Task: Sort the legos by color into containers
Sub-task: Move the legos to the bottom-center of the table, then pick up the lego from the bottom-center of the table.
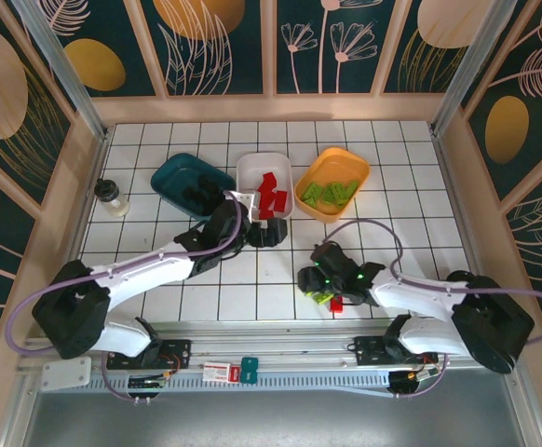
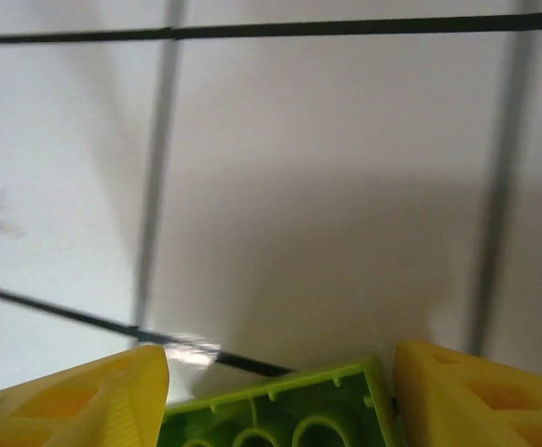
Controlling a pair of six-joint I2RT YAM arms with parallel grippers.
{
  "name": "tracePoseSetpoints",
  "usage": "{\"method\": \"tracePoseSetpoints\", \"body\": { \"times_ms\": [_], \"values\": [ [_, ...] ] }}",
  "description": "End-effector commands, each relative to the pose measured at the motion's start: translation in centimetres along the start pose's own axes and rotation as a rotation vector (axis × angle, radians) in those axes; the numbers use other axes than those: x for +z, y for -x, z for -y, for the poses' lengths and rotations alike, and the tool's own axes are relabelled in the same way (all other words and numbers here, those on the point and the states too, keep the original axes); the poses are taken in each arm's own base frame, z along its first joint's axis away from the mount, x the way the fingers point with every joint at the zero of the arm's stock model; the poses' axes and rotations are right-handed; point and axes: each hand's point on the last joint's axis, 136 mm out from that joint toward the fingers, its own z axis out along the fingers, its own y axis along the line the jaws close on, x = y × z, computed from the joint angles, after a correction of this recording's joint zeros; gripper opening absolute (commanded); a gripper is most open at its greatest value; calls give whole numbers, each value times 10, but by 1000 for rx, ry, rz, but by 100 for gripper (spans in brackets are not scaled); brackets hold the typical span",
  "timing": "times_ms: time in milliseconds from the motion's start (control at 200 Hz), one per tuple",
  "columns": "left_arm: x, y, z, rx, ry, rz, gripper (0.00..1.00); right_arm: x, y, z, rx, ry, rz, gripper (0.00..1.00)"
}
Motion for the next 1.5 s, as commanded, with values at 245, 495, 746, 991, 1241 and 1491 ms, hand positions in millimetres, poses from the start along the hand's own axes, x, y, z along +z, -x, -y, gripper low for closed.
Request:
{"method": "tracePoseSetpoints", "body": {
  "times_ms": [245, 495, 746, 991, 1241, 1491],
  "values": [
    [-31, 10, -16, -8, 56, 90, 99, 6, 13, -48, -222, -38, -16, 74],
    [-39, 7, -26, 1, 97, 100, 99, 7, -20, -38, -414, -167, -138, 81],
    [-42, 10, -28, 6, 114, 110, 99, 14, -33, -35, -489, -213, -184, 82],
    [-44, 9, -30, 2, 123, 109, 99, 19, -37, -31, -497, -213, -187, 72],
    [-50, 16, -30, 5, 132, 134, 99, 6, -9, -60, -462, -86, -54, 52],
    [-59, 19, -38, 18, 171, 160, 99, -46, 103, -83, -292, 98, 280, 45]
  ]
}}
